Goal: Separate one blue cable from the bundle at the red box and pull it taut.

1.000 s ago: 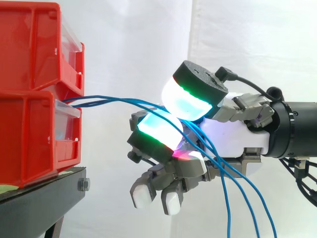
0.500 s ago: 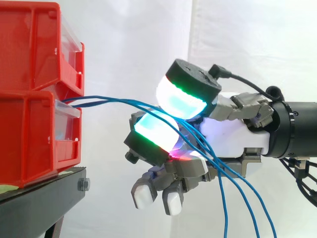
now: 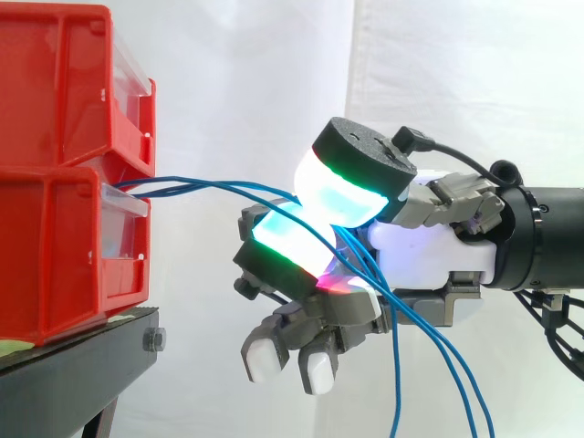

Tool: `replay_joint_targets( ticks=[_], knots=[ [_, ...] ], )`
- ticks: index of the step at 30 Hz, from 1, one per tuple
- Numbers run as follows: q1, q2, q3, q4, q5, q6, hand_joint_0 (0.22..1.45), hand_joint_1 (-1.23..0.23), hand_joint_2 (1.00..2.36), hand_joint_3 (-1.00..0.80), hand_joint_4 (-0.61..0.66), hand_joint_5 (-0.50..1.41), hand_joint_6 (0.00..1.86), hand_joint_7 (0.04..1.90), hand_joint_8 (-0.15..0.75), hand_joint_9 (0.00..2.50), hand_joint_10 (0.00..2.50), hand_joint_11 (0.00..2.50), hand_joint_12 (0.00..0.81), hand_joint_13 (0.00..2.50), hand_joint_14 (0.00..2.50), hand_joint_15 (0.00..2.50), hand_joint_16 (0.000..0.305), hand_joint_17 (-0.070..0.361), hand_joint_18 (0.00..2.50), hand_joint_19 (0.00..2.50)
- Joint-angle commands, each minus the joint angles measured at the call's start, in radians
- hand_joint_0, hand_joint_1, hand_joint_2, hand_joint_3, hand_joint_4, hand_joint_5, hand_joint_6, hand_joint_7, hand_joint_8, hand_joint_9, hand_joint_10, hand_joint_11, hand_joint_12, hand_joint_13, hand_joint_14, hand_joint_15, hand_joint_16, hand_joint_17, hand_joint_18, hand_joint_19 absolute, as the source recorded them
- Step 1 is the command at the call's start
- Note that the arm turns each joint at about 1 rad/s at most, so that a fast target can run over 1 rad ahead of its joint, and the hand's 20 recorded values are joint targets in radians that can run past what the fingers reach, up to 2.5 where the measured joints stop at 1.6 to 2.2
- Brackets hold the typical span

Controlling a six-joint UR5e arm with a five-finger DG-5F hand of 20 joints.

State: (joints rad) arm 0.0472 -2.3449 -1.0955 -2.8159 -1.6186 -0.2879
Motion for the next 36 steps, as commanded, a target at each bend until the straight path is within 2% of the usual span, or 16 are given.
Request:
replay_joint_targets(
  ticks=[1,2,4,8,11,13,16,18,19,21,24,29,31,36],
  knots=[
    [0.000,-0.001,0.000,-0.001,0.000,-0.002,0.78,-0.94,1.00,-0.50,-0.09,-0.14,0.92,1.43,0.303,1.18,0.03,1.13,0.331,0.72,0.02,0.49,0.046,0.102,0.73,0.62],
    [0.002,-0.001,-0.001,-0.001,0.000,-0.002,0.77,-0.95,1.00,-0.50,-0.08,-0.14,0.92,1.42,0.302,1.18,0.03,1.15,0.331,0.72,0.02,0.50,0.045,0.102,0.73,0.62],
    [0.002,-0.001,-0.001,0.001,0.000,-0.002,0.67,-0.98,1.00,-0.50,-0.01,-0.12,0.91,1.29,0.305,1.22,0.03,1.14,0.330,0.74,0.02,0.51,0.045,0.101,0.74,0.64],
    [0.000,-0.001,-0.001,-0.002,0.000,-0.002,0.56,-0.97,1.00,-0.50,0.02,-0.12,0.90,1.20,0.309,1.24,0.02,1.13,0.339,0.76,0.02,0.52,0.046,0.104,0.75,0.66],
    [0.000,-0.001,-0.001,-0.010,0.000,0.000,0.50,-0.93,1.00,-0.50,0.05,-0.11,0.88,1.17,0.321,1.26,0.02,1.12,0.357,0.77,0.02,0.52,0.050,0.111,0.78,0.66],
    [0.000,-0.001,-0.001,-0.010,0.000,0.001,0.45,-0.86,1.00,-0.50,0.07,-0.11,0.86,1.07,0.334,1.27,0.02,1.09,0.372,0.78,0.02,0.52,0.053,0.119,0.80,0.66],
    [0.000,-0.001,-0.001,-0.011,0.000,0.003,0.44,-0.82,1.00,-0.50,0.08,-0.11,0.85,1.04,0.338,1.27,0.02,1.08,0.377,0.79,0.02,0.52,0.055,0.123,0.81,0.67],
    [0.000,-0.001,-0.001,-0.011,0.000,0.004,0.45,-0.65,1.00,-0.50,0.08,-0.10,0.83,1.04,0.346,1.28,0.02,1.06,0.383,0.79,0.02,0.52,0.055,0.124,0.81,0.67],
    [0.002,-0.001,-0.001,-0.010,0.000,0.004,0.45,-0.64,1.00,-0.50,0.08,-0.10,0.83,1.03,0.345,1.28,0.02,1.06,0.382,0.79,0.02,0.52,0.055,0.124,0.81,0.67],
    [0.002,-0.001,-0.001,-0.010,0.000,0.003,0.48,-0.55,1.00,-0.50,0.07,-0.10,0.82,1.05,0.331,1.27,0.02,1.05,0.374,0.78,0.02,0.52,0.052,0.117,0.79,0.68],
    [0.002,-0.001,0.000,-0.011,0.000,0.004,0.58,-0.52,1.00,-0.50,0.05,-0.11,0.81,1.08,0.304,1.25,0.02,1.08,0.347,0.76,0.02,0.54,0.047,0.105,0.74,0.72],
    [0.002,-0.001,-0.001,-0.011,0.000,0.004,0.63,-0.61,1.00,-0.47,0.02,-0.10,0.82,1.13,0.305,1.25,0.02,1.09,0.348,0.76,0.02,0.54,0.046,0.103,0.73,0.72],
    [0.000,-0.001,-0.001,-0.011,0.000,0.004,0.64,-0.72,1.01,-0.38,0.02,-0.11,0.83,1.16,0.304,1.24,0.02,1.11,0.353,0.75,0.02,0.54,0.046,0.104,0.73,0.72],
    [0.000,-0.001,0.000,-0.011,0.000,0.004,0.68,-0.88,1.02,-0.30,-0.01,-0.14,0.87,1.23,0.308,1.19,0.02,1.13,0.348,0.73,0.02,0.54,0.047,0.106,0.73,0.70]
  ],
)
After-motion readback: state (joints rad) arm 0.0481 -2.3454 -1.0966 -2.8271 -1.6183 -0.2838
